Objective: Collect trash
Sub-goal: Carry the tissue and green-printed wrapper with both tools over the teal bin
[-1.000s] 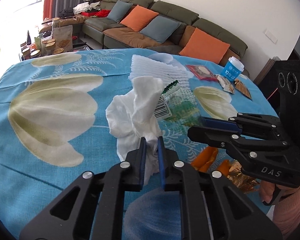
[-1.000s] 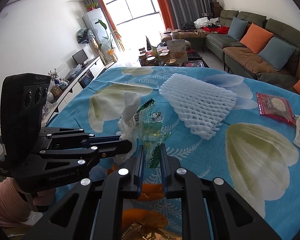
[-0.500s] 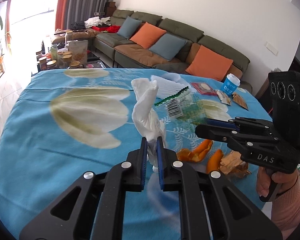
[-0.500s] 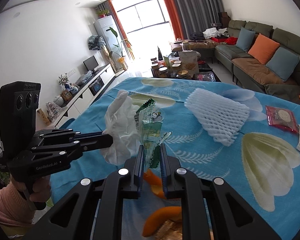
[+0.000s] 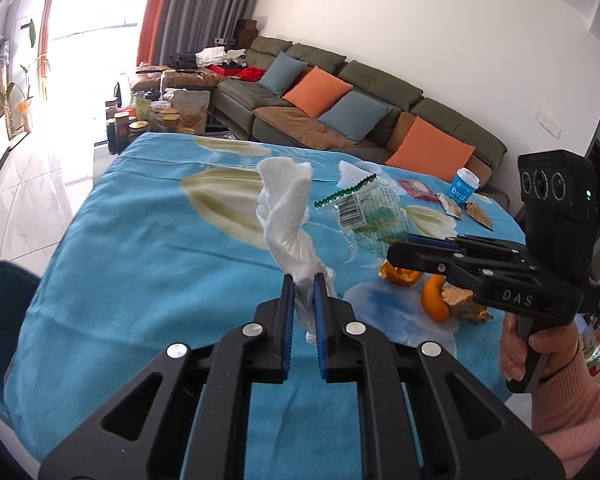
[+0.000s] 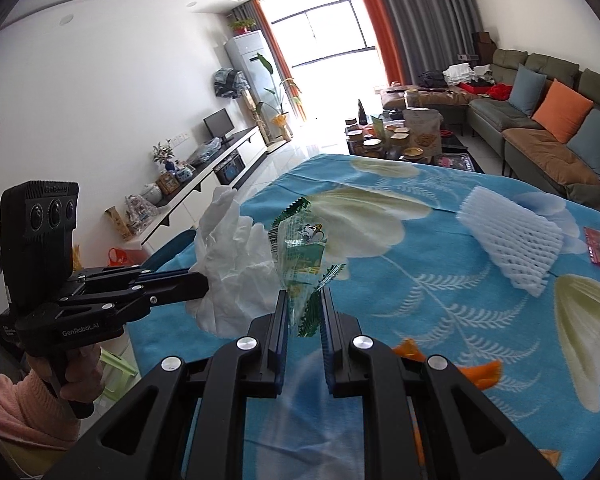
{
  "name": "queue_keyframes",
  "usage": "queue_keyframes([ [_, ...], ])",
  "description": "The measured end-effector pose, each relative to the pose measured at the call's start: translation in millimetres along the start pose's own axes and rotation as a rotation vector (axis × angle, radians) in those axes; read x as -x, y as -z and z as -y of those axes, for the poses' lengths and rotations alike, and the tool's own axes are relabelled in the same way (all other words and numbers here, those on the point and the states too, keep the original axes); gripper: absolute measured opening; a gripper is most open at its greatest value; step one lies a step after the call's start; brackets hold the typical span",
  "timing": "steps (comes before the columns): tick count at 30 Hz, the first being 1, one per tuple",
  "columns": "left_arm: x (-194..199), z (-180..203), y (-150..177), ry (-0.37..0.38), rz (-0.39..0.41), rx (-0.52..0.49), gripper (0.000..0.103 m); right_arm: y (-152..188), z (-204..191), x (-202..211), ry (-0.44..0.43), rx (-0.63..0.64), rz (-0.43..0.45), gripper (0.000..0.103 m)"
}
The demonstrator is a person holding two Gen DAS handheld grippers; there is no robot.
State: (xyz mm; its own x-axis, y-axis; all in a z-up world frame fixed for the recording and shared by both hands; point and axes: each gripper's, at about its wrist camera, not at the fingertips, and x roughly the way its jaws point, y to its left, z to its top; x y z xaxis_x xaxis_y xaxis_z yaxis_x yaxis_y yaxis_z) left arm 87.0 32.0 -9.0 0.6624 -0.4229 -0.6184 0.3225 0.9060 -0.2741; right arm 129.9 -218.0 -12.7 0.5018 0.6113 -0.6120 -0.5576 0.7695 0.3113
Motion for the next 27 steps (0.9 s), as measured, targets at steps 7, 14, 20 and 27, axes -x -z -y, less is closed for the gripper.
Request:
queue_keyframes([
  [7, 35, -21, 15, -0.053, 0.040, 0.042, 0.010, -3, -27, -17, -0.054, 0.032, -0.020, 0.013],
  [14, 67, -42, 24, -0.111, 0.085, 0.085, 0.010, -8, -55, -39, -0.103, 0.070, -0.044, 0.013],
  [20, 95, -68, 29, -0.173, 0.124, 0.130, 0.010, -15, -80, -60, -0.140, 0.109, -0.071, 0.014],
  [27, 119, -97, 35, -0.246, 0.155, 0.178, 0.010, -26, -109, -87, -0.189, 0.157, -0.099, 0.014],
])
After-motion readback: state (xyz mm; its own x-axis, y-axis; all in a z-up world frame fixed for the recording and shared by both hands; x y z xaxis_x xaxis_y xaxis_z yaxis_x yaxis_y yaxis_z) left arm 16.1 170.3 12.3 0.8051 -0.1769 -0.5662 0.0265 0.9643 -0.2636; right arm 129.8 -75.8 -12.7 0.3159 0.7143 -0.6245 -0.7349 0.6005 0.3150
